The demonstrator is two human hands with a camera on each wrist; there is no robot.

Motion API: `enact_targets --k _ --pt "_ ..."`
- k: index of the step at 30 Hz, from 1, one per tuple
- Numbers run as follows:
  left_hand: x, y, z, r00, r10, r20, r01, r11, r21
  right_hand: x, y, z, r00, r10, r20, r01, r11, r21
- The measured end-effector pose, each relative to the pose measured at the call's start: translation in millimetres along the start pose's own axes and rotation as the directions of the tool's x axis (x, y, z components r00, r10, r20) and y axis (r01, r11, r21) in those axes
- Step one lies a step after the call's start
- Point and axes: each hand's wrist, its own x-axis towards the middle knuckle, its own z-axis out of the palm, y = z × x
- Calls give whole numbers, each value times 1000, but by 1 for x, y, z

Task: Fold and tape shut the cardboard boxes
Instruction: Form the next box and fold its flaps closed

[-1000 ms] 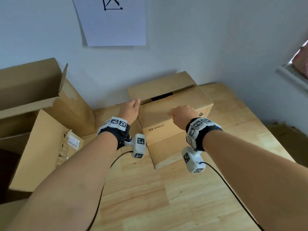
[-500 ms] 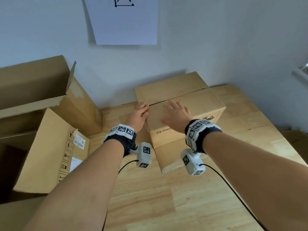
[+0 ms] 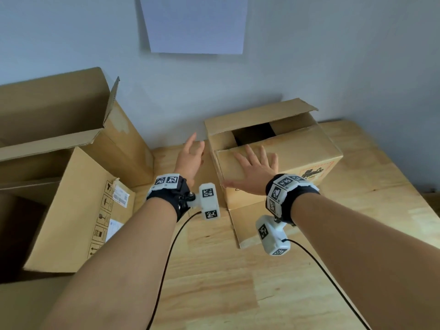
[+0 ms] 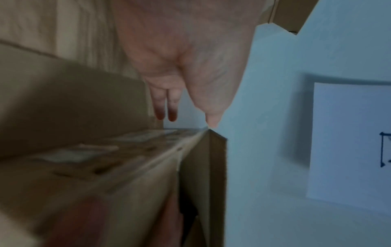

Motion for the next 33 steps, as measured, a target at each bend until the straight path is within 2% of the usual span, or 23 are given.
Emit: enact_targets --k 4,7,9,11,13,15,17,22,30,33 --pt "10 27 20 990 -111 92 112 994 -1 -1 -1 0 1000 2 -21 -2 1000 20" --pt "14 24 25 988 -107 113 92 987 131 -2 0 0 999 -11 -49 13 999 43" --pt "12 16 26 989 -92 112 64 972 228 -2 5 -2 994 -24 -111 36 994 108" --pt "11 14 25 991 -78 112 50 972 230 -1 13 -6 981 -1 -192 39 980 196" --pt "12 15 26 988 -125 91 103 971 214 4 26 -12 971 77 -228 -22 972 236" --pt "12 18 28 979 -185 85 161 960 227 9 44 -21 958 187 -218 -129 957 259" --pt "11 20 29 978 -186 94 157 953 260 13 65 -30 937 297 -184 -241 931 273" --pt "10 18 32 969 -232 90 199 939 280 10 111 -44 843 525 -118 -461 818 343" --pt "17 -1 27 968 -233 93 177 898 403 -9 110 -35 816 572 -86 -492 765 417" --pt "5 -10 19 956 -270 116 207 900 384 -22 102 -27 826 562 -55 -480 750 456"
